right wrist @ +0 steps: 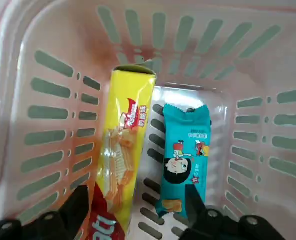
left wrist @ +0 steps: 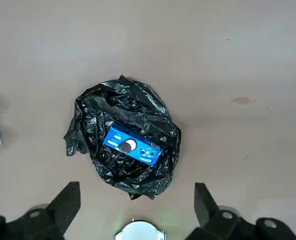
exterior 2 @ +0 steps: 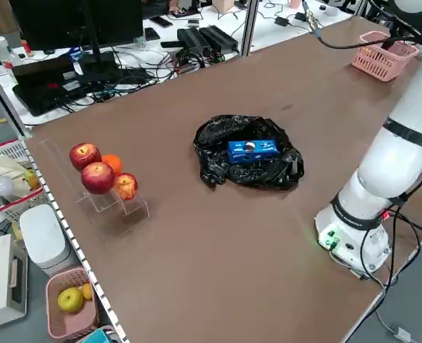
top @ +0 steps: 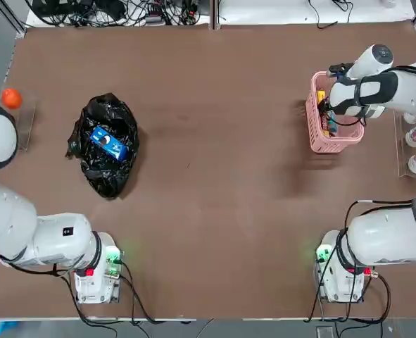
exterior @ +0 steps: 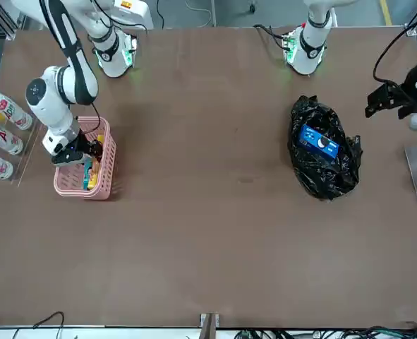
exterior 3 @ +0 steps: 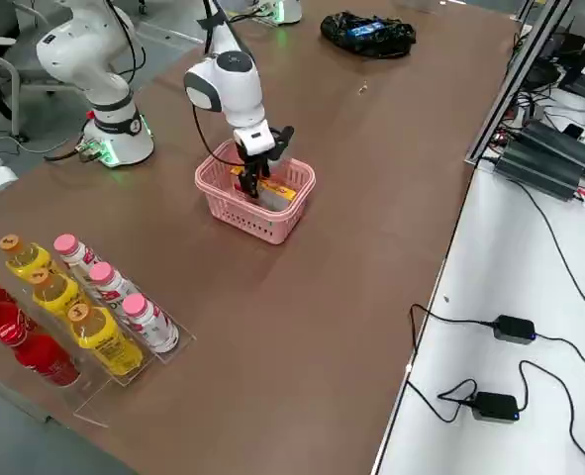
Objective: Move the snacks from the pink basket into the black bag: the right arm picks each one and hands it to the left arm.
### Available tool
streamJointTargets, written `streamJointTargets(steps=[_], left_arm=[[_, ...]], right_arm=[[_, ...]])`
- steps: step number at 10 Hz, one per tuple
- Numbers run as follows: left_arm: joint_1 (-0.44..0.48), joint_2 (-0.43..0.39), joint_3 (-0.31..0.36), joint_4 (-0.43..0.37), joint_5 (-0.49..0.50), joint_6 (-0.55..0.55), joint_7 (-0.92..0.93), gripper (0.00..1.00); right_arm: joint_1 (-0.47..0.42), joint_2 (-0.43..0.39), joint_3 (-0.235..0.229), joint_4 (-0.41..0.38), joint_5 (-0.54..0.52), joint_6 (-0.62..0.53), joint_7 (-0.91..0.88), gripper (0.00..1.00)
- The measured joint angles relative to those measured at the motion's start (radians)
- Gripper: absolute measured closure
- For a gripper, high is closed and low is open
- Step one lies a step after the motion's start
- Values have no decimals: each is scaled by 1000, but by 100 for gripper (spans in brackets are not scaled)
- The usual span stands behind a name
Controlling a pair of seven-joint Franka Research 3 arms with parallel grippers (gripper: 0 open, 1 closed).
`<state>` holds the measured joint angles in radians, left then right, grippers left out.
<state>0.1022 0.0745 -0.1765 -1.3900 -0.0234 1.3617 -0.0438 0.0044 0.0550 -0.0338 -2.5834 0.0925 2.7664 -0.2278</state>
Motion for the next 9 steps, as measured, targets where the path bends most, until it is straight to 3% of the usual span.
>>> streamJointTargets(steps=[9], left_arm=[[3, 21, 0, 0, 1, 1, 2, 0]], right_arm=[[0, 65, 3, -2, 0, 83, 0, 20]])
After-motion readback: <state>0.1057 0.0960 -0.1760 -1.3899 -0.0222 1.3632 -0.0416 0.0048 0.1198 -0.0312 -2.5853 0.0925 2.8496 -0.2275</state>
